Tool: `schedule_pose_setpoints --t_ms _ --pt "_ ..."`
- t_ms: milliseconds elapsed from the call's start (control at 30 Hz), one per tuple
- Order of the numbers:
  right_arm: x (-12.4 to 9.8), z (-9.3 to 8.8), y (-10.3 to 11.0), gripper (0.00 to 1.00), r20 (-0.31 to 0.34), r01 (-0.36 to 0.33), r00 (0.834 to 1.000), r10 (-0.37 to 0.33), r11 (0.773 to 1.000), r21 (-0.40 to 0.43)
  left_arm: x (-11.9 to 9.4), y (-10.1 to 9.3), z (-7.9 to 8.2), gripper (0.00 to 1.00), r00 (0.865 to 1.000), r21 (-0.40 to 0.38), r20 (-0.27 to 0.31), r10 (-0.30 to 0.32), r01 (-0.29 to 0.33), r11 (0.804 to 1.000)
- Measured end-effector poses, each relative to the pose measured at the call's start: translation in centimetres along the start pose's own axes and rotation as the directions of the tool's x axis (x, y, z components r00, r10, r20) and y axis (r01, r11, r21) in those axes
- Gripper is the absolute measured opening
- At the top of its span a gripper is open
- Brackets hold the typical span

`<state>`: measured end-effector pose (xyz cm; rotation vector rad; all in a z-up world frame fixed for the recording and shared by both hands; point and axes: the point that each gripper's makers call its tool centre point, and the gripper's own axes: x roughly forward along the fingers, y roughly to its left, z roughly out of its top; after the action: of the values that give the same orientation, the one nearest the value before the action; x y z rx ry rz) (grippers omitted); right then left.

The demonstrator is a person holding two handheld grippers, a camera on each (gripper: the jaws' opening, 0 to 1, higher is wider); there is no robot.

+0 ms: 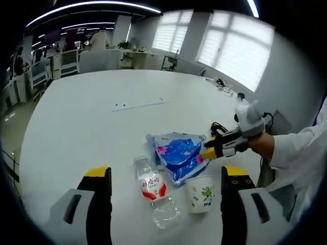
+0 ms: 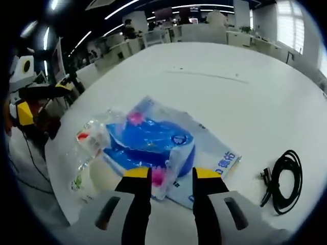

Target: Arrange the tabletop items into an orderly group along one side of the table until the central work area is clear of visible clutter.

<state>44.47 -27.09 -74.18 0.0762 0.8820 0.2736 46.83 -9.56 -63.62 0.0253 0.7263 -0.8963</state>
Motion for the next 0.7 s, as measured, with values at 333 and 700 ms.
schedule_pose_setpoints --t_ms 333,700 --pt "0.1 -0.5 -0.7 0.09 -0.004 0.034 0.999 -0.034 0.998 0.057 0.7 -0.4 0.2 0.89 1.000 -0.003 0.008 -0.025 0.025 1.000" --pt "0.1 -0.8 -1.2 0.00 0.000 0.064 0.998 -0.064 0.995 0.080 1.2 -0.8 -0.1 0.88 0.999 -0.002 0.005 -0.038 0.038 0.999"
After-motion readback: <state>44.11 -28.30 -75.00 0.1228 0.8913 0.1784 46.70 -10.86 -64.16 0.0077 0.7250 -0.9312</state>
